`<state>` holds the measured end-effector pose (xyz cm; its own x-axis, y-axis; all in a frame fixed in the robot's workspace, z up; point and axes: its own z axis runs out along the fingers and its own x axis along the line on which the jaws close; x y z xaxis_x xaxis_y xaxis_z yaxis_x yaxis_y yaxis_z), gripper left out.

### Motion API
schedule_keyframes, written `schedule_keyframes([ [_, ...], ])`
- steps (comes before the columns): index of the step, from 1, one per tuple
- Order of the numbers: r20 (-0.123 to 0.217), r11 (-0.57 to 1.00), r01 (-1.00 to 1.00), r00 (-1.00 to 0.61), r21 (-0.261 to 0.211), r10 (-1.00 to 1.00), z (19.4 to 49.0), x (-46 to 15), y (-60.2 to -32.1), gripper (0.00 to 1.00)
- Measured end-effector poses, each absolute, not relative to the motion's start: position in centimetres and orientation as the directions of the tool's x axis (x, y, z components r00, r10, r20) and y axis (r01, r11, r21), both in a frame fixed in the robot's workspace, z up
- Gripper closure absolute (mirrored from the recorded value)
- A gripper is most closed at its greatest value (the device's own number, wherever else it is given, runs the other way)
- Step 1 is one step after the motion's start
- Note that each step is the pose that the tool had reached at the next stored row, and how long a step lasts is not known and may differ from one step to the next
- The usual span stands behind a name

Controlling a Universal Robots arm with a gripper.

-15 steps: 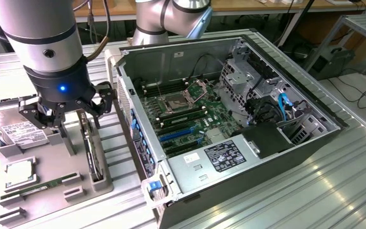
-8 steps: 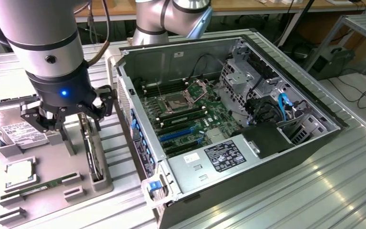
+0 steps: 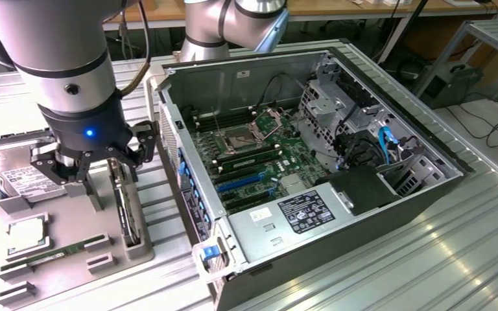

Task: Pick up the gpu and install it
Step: 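Pick up the gpu and move the gpu toward the slot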

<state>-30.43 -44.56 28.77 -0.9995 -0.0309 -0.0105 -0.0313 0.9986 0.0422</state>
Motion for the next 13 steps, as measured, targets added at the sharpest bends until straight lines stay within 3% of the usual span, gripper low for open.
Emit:
schedule_keyframes([
  [13, -0.01, 0.998, -0.042, -0.999, 0.042, -0.042, 27.2, -30.4, -45.8, 0.34],
])
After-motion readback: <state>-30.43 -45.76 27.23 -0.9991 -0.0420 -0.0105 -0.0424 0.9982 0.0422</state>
